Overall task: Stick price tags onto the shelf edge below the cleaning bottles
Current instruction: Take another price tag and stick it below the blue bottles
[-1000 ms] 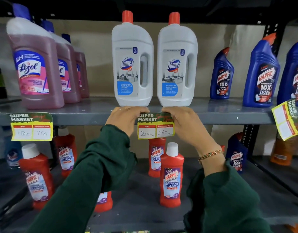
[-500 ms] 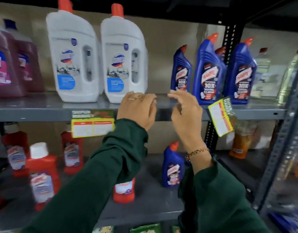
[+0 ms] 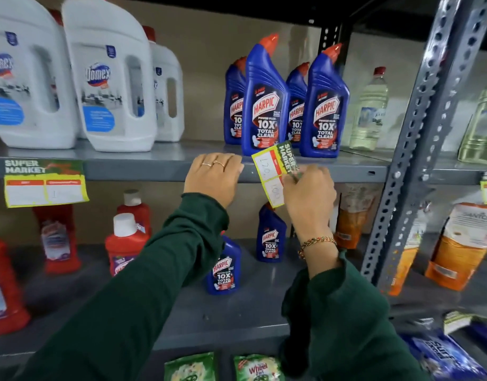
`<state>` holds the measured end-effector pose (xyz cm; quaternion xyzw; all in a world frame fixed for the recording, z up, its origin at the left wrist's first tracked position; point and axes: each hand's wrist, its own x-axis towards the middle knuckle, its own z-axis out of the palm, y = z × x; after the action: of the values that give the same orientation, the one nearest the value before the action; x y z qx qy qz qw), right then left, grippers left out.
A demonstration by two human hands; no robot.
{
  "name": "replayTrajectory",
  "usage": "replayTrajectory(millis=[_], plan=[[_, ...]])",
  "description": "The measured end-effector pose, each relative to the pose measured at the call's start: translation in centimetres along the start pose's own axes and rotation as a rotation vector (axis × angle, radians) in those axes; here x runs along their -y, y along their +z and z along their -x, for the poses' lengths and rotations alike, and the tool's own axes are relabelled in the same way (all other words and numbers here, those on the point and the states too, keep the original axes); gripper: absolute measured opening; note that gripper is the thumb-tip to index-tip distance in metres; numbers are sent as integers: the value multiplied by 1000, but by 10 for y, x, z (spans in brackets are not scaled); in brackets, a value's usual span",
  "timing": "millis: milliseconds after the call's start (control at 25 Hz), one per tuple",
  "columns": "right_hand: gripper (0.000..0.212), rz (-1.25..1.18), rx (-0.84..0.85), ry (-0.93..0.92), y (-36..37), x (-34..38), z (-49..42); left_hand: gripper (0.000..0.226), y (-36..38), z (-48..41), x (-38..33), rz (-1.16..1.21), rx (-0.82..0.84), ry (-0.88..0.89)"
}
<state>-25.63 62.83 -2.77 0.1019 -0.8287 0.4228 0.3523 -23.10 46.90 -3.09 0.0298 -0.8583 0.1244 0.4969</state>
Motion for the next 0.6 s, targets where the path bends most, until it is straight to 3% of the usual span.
replayTrajectory(millis=[160, 320, 440, 600], plan=[[7, -156, -22, -54, -6, -12, -8, 30, 1, 2, -7, 30, -31, -11], [9, -191, 92, -219, -15, -15, -8, 36, -14, -6, -21, 405, 10, -200], [9, -137, 110, -365, -18, -18, -17, 36, -17, -11, -35, 445, 39, -55], [6, -105, 162, -448, -21, -25, -26, 30, -13, -12, -43, 497, 48, -77]])
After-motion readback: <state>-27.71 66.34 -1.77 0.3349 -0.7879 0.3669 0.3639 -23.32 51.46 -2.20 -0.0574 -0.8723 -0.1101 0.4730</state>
